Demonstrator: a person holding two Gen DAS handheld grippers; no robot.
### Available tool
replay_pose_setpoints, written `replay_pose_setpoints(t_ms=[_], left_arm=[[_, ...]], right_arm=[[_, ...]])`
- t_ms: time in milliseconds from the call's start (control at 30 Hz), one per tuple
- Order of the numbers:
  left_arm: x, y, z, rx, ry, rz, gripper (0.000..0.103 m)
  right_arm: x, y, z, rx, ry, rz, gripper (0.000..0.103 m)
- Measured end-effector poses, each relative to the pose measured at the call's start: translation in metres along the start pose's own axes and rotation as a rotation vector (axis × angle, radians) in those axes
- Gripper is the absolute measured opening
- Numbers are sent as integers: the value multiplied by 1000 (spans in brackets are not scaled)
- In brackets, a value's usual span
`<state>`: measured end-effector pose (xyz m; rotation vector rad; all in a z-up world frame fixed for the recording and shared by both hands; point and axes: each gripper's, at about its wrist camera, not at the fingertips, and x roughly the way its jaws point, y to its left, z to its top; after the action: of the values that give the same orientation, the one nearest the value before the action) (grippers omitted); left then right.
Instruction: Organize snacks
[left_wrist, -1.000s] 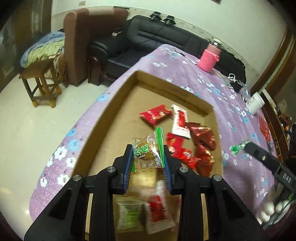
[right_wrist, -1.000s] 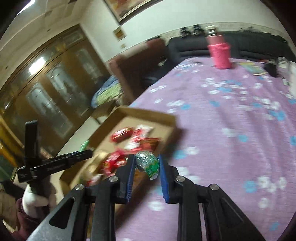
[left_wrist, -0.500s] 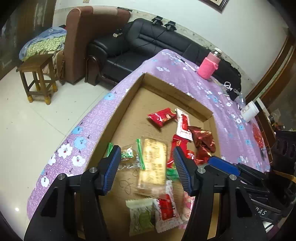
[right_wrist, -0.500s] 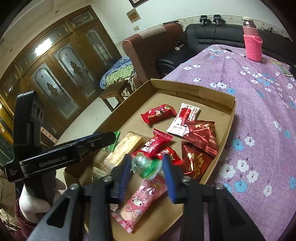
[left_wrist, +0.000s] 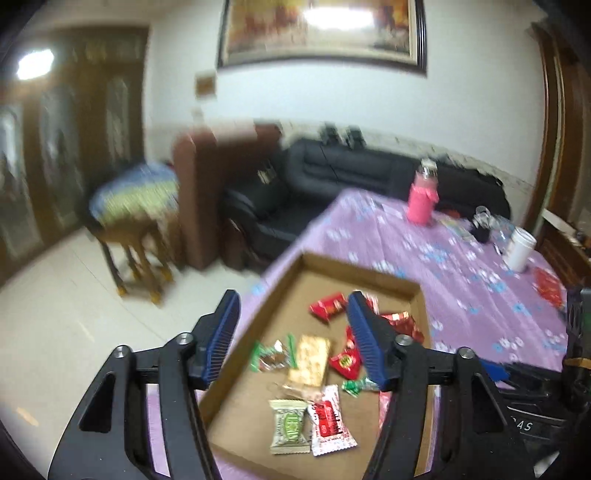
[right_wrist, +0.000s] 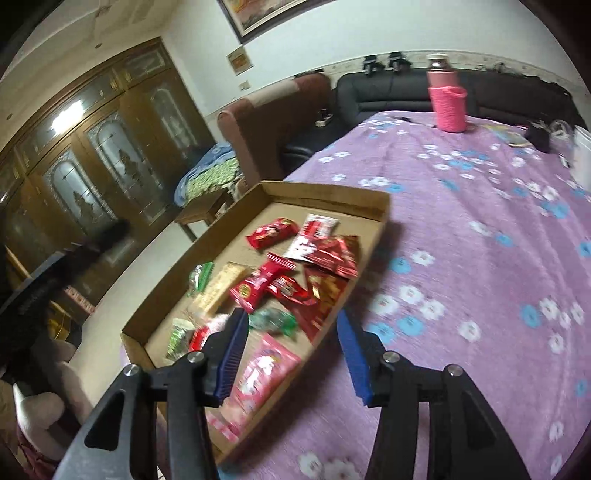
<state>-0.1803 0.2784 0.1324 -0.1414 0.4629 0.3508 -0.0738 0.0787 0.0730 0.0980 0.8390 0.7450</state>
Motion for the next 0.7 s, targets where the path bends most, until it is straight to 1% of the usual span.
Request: replay_pose_setpoints(t_ms=[33,67,100,133,167,200,267,333,367,400,467,567,700], left_arm=[[-11,-2,-1,-3,-34,18,87],[-28,-4,-6,-17,-85,30,90],[-38,-5,-10,-24,-118,28,94],[-51,-7,-19,-27,-175,6,99],[-57,-10,-24,-21,-205,-12,101],[-57,-14,-26,-12,-209,-21,103],[-52,-23,-32,9,-145,-36,103],[-46,-27,-37,-5,-73,-56,103],[-40,-31,-41,-19,-28,-65,103],[-38,-34,-44,-21,-6,-61,103],[-35,-43,-52,-13,35,-38,103],[-38,-49,-61,-5,66,-12,103],[-41,-48,-68,8,75,35,103]], right_arm=[[-3,-3,-2,6,-4,-4,53],[-7,-6,-6,14,-7,-10,54],[-11,-8,-10,19,-10,-16,54],[-16,-10,-15,23,-12,-21,55],[-19,-11,-19,28,-12,-27,56],[-22,-12,-23,33,-12,-33,57],[-28,-12,-33,37,-10,-48,58],[-33,-9,-43,19,-12,-76,61],[-35,-6,-48,6,-13,-95,64],[-37,-3,-52,-11,-16,-115,67],[-41,5,-59,-52,-24,-148,69],[-43,17,-67,-102,-23,-170,69],[-41,27,-72,-140,-9,-161,70]])
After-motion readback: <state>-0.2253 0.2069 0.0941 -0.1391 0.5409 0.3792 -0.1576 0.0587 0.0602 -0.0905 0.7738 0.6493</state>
